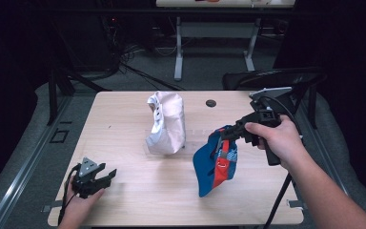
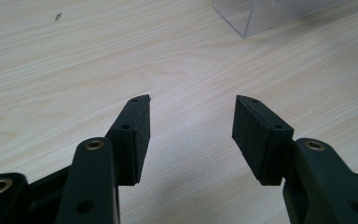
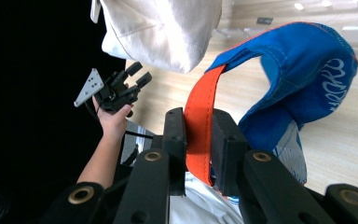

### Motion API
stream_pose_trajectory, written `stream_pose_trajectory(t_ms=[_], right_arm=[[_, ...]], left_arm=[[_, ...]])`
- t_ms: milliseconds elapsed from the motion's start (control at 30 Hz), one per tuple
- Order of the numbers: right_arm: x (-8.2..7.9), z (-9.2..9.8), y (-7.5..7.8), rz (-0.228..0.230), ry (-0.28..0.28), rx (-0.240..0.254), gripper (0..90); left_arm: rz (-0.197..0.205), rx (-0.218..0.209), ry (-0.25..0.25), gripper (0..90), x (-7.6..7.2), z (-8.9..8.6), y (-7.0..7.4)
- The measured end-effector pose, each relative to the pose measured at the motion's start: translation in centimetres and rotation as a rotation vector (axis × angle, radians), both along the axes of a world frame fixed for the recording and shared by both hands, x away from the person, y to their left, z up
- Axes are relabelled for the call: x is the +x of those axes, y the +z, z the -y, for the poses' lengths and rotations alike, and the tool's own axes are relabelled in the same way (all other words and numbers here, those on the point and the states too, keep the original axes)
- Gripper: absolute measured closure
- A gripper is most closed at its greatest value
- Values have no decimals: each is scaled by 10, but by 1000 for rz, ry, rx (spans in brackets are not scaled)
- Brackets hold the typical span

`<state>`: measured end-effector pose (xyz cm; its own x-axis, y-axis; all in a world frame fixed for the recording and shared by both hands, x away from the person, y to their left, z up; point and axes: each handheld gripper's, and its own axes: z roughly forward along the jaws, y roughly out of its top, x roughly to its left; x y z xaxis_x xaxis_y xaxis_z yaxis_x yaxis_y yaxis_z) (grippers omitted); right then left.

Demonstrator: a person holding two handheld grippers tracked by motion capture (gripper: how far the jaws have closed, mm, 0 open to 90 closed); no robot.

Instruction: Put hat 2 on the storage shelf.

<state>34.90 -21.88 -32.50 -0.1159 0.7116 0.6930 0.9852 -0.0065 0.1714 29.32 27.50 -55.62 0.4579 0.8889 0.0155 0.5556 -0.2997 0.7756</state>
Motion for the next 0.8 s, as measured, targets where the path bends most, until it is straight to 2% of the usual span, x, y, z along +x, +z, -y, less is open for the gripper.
stream_pose_trajectory(t_ms=[33, 67, 233, 267, 367, 467, 800], right_arm=[[1, 2, 1, 2, 9, 5, 776], [1, 3, 1, 18, 0, 13, 776], [1, 11, 10, 24, -32, 33, 777], [1, 12, 10, 45, -41, 41, 776], [2, 18, 16, 39, -52, 63, 777], [4, 23, 22, 59, -74, 89, 776], [15, 28, 41, 93, -117, 99, 777]], left_arm=[[0, 1, 0, 471, 0, 0, 0], [0, 1, 0, 471, 0, 0, 0], [-4, -2, 0, 471, 0, 0, 0], [-4, -2, 0, 471, 0, 0, 0], [-6, 1, -2, 471, 0, 0, 0], [-4, 4, -5, 471, 0, 0, 0], [-11, 4, -7, 471, 1, 0, 0]])
